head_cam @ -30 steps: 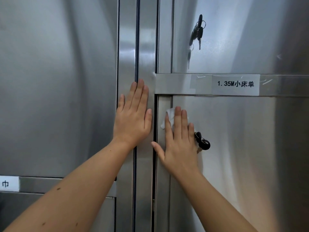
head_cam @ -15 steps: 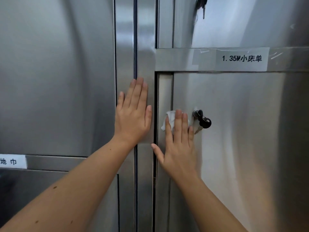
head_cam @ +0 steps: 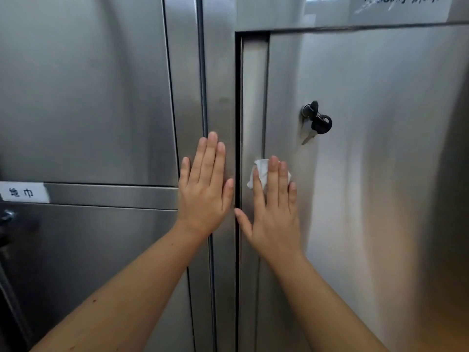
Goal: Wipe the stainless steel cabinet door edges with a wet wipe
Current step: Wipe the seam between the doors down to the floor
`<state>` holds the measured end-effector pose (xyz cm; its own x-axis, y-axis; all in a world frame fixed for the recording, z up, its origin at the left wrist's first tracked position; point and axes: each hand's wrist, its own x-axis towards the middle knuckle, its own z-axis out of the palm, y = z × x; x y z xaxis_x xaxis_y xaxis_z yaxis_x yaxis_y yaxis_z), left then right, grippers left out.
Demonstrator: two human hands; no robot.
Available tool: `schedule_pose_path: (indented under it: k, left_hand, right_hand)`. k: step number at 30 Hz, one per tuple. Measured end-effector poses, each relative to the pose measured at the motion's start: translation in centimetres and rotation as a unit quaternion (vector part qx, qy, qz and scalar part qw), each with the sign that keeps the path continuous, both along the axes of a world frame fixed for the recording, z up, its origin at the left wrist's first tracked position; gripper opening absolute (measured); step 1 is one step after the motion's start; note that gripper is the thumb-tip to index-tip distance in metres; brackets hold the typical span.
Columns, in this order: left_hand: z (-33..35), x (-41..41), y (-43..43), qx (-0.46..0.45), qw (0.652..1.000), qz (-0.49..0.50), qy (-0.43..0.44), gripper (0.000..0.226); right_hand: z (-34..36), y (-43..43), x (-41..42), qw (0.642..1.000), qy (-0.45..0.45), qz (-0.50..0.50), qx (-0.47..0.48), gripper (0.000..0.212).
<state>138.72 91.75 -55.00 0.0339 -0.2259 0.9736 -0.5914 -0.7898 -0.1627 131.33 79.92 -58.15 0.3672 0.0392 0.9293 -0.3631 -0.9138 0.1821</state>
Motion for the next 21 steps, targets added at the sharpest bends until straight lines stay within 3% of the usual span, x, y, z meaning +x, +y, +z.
schedule_pose_path:
  k: [11, 21]
  left_hand:
    - [-5.0, 0.8, -0.2, -0.008, 1.000, 0.011, 0.016, 0.057]
    - [-14.6, -0.7, -0.8, -0.023, 0.998, -0.008, 0.055, 0.056]
  right_hand:
    - [-6.0, -0.2, -0.2, 1.000, 0.026, 0.009, 0.013, 0.070]
    - [-12.9, -0.3, -0.4, 0.999, 0.015, 0.029, 0.012, 0.067]
